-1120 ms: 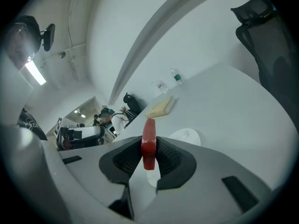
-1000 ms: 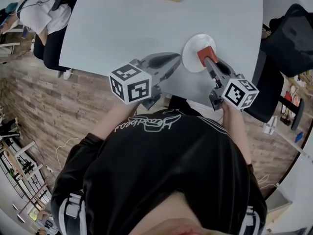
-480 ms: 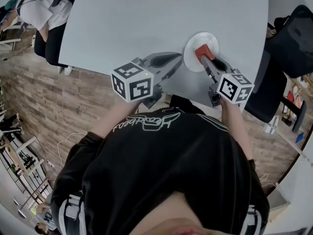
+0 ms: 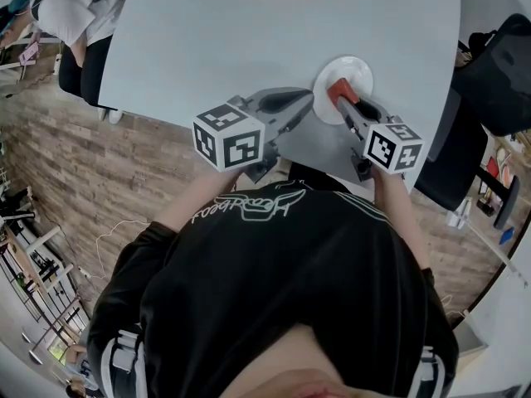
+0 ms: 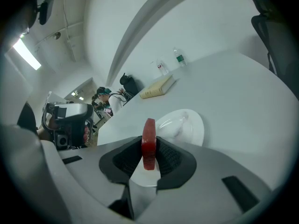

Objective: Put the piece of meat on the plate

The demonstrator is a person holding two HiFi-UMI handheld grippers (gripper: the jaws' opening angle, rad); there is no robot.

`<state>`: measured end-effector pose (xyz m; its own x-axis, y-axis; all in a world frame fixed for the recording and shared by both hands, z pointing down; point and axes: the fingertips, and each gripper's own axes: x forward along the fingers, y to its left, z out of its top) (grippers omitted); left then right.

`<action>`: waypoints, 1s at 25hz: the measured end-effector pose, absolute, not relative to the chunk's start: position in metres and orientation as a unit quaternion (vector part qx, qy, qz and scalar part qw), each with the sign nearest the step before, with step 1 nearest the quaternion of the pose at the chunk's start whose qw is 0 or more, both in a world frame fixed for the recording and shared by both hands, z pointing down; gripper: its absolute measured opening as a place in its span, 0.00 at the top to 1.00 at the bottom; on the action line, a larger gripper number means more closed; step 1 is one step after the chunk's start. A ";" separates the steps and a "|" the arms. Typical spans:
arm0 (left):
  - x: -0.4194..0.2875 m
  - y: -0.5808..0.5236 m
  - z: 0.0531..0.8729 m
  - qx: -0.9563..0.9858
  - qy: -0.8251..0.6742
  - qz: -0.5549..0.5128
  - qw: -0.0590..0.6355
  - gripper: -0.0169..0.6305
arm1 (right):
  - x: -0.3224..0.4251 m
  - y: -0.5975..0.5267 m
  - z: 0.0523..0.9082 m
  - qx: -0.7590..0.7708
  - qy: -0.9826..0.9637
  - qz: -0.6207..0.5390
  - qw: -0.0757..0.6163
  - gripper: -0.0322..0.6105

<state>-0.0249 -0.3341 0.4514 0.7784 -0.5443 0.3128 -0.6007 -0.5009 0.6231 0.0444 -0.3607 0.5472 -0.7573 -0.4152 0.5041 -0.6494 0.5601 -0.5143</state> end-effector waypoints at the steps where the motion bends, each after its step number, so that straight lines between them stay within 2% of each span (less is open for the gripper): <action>1: -0.025 -0.336 0.451 0.866 -0.330 0.037 0.374 0.96 | 0.043 -0.361 0.548 0.305 -0.867 0.357 0.166 0.82; 11: -0.024 -0.342 0.450 0.866 -0.329 0.031 0.375 0.96 | 0.041 -0.365 0.552 0.301 -0.864 0.364 0.172 0.82; 25: -0.018 -0.341 0.451 0.868 -0.317 0.034 0.381 0.96 | 0.053 -0.375 0.541 0.311 -0.869 0.357 0.145 0.82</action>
<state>-0.0179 -0.3408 0.4512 0.7969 -0.5242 0.3004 -0.5761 -0.5096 0.6391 0.0532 -0.3745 0.5409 -0.7647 -0.4359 0.4745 -0.6436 0.5516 -0.5306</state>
